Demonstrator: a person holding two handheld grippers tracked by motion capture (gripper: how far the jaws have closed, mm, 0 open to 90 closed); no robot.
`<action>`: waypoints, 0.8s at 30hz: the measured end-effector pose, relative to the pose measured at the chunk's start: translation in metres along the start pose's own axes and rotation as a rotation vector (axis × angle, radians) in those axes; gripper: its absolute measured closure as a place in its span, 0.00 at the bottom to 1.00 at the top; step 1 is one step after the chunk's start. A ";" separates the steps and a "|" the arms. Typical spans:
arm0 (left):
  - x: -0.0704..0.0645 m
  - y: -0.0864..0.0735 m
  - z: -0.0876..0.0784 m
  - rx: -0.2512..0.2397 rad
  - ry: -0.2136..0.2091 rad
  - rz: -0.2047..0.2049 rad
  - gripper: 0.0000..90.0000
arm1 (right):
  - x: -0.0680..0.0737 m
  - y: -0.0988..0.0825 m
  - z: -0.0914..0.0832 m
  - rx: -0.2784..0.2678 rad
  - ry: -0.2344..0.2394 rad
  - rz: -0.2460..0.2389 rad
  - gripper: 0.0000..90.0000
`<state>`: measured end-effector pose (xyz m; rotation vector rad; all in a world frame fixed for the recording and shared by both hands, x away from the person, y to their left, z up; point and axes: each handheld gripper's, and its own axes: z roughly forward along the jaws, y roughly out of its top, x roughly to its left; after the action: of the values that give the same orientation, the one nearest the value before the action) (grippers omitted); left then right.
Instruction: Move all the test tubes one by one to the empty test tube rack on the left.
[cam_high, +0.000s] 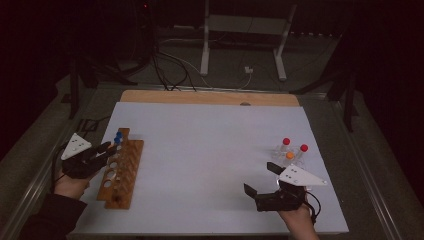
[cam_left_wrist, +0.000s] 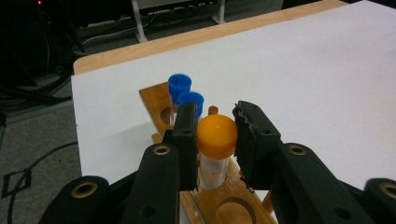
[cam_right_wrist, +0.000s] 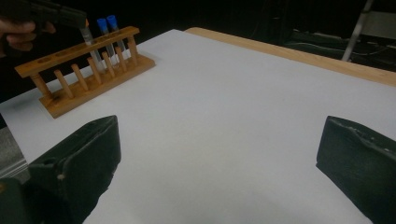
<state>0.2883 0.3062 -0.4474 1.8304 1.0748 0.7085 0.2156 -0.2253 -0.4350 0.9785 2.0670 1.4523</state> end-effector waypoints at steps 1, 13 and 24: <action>0.000 -0.001 0.000 0.000 0.002 -0.002 0.80 | 0.000 0.000 0.000 0.000 0.001 0.000 0.00; -0.008 0.000 0.001 0.042 -0.007 0.023 0.64 | -0.001 0.000 -0.001 -0.001 -0.002 0.001 0.00; -0.040 0.018 -0.029 -0.067 -0.124 0.004 0.11 | -0.005 0.003 -0.007 -0.022 -0.020 0.004 0.00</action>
<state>0.2537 0.2775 -0.4202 1.7956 0.9562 0.6178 0.2152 -0.2331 -0.4297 0.9848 2.0317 1.4584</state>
